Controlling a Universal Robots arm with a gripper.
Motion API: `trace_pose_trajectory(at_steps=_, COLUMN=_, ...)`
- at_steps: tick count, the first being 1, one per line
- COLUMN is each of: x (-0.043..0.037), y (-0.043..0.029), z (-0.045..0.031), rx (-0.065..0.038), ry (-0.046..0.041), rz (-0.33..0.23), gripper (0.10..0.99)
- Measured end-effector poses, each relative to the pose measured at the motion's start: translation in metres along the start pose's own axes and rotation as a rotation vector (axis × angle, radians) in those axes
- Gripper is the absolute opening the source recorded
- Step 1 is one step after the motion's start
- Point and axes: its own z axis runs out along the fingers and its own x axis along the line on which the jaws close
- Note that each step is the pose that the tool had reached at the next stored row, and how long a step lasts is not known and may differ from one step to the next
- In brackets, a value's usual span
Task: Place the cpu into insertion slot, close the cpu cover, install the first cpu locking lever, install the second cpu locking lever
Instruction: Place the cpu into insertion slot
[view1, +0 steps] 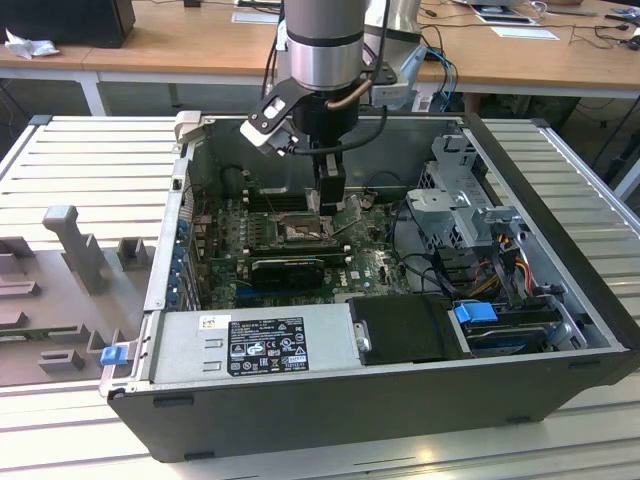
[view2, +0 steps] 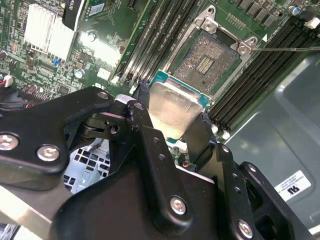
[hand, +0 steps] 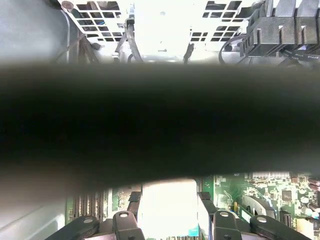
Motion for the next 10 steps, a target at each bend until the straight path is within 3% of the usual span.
trace_pose_trajectory(at_steps=6, x=-0.0001, y=-0.0007, z=0.0068, rx=0.005, ry=0.0022, rz=0.000, gripper=0.529)
trace_pose_trajectory(at_steps=10, x=-0.0003, y=-0.0013, z=0.0130, rx=0.015, ry=0.0023, rz=0.000, gripper=0.529)
